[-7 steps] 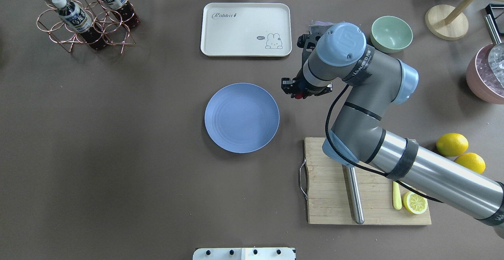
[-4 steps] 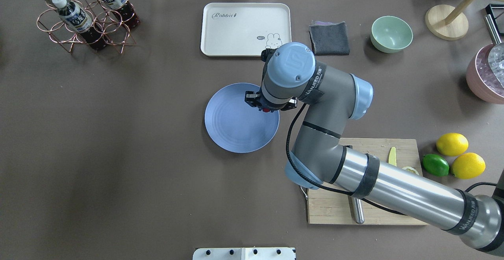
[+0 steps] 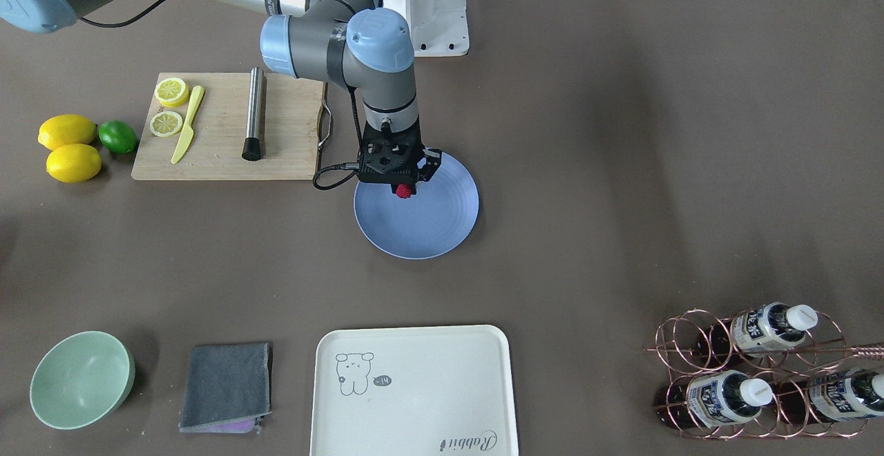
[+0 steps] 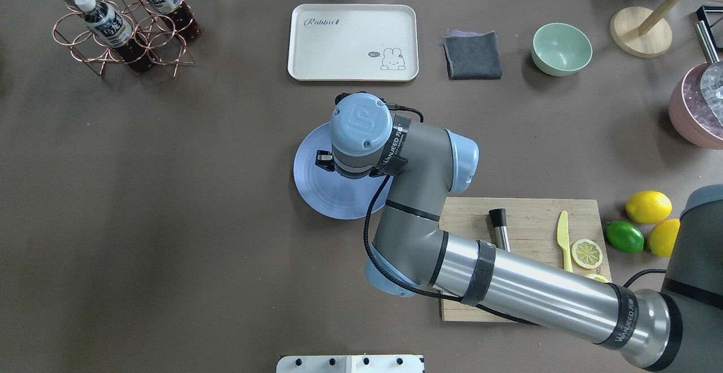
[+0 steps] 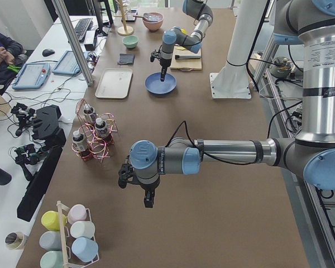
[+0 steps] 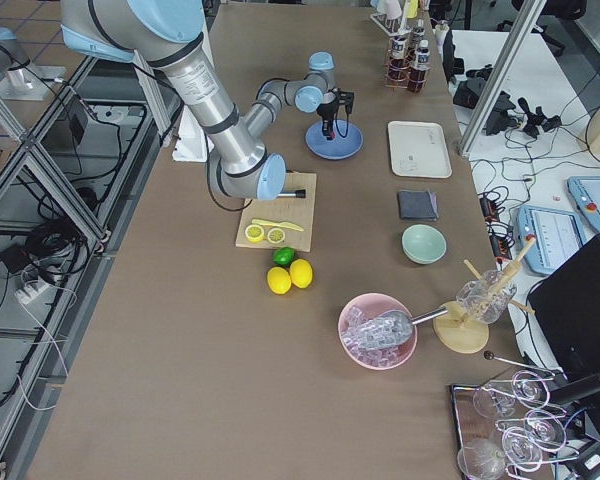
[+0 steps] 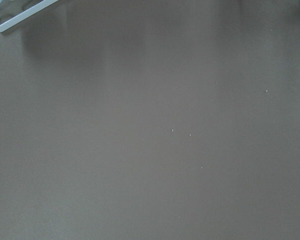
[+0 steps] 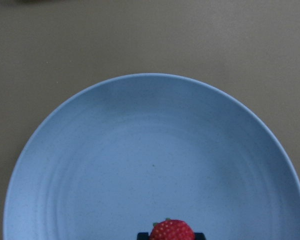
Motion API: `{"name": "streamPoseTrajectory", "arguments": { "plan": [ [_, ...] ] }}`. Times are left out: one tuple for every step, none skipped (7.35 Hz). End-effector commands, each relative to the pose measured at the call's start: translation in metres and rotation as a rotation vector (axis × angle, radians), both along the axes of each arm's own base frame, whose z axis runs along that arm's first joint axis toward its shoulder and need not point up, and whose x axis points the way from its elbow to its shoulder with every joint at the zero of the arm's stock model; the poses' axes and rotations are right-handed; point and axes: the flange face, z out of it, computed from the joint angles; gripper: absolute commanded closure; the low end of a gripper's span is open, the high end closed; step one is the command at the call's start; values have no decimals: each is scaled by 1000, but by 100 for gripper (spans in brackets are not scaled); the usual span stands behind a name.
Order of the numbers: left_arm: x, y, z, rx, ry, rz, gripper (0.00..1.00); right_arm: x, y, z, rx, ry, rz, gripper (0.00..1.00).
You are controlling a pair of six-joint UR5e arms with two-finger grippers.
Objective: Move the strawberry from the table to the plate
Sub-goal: 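Lower the strawberry onto the plate and open the right gripper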
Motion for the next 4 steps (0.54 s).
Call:
{"name": "streamPoseTrajectory", "arguments": {
  "plan": [
    [0,1,2,-5,2,-1,2,-11,-2,2,-1,18,-1,100],
    [0,2,3,-6,2,-1,2,-16,-6,3,0,28,4,100],
    [0,1,2,-5,2,-1,2,-17,-8,8,0,37,3,100],
    [0,1,2,-5,2,-1,2,-19,-8,10,-2,43,1,100]
  ]
}}
